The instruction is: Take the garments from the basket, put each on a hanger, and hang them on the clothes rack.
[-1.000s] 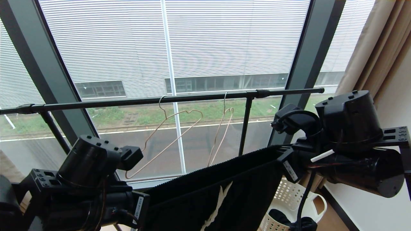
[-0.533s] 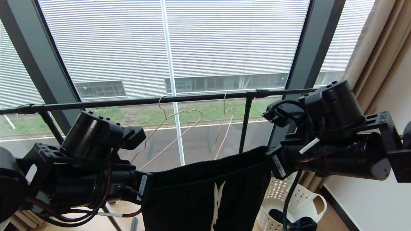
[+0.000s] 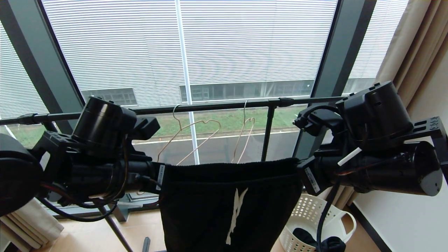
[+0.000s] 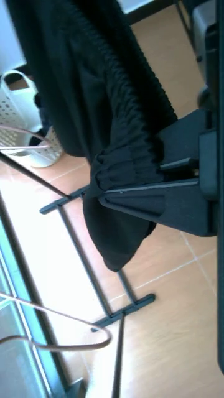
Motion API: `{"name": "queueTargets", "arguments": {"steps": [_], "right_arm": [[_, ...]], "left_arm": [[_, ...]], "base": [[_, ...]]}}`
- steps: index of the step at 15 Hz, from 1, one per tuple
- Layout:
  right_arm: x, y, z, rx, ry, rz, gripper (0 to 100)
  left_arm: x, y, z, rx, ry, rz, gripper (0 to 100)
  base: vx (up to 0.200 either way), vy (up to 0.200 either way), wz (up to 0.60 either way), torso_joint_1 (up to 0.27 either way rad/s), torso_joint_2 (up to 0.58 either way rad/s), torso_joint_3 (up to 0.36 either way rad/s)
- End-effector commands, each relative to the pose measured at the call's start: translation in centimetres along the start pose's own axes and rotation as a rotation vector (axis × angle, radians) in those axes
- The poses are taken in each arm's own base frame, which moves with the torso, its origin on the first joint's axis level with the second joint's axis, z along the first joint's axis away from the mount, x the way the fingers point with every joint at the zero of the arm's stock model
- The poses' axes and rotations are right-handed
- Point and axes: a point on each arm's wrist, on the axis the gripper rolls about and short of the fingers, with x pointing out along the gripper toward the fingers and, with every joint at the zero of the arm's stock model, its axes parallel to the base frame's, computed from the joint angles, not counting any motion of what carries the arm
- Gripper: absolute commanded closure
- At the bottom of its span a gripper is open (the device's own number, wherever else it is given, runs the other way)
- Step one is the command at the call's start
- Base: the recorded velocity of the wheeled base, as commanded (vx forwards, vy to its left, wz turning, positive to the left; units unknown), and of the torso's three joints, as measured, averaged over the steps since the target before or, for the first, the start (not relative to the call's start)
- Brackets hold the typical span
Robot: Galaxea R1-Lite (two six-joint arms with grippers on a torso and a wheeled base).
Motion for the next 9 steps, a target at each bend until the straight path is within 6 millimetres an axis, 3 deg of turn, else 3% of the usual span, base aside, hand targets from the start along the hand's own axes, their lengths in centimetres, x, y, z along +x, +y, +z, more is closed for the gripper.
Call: {"name": "queueTargets", "arguments": {"steps": [1,4,6,9], "right_arm": [[-0.8,-0.2,-0.2,-0.009,0.003,-0.002,100],[-1.8,-0.3,-0.7,-0.052,0.008,0.002,100],[-2.7,0.3,-2.3,-0.145,0.023,0.032,100],[-3.5,2.7,-3.5,-0.244,0.028,0.114,100]], "left_arm": [[1.0,-0.2,1.9,-0.007,-0.028,0.000,100],[2.0,-0.6,3.9,-0.008,-0.066,-0.008,100],[3.3,-1.0,5.6,-0.009,-0.091,-0.013,100],[5.1,-1.6,7.6,-0.008,-0.122,-0.022,100]], "base": [[0.000,0.000,0.00,0.000,0.00,0.000],[0.000,0.000,0.00,0.000,0.00,0.000],[0.000,0.000,0.00,0.000,0.00,0.000],[0.000,0.000,0.00,0.000,0.00,0.000]]}}
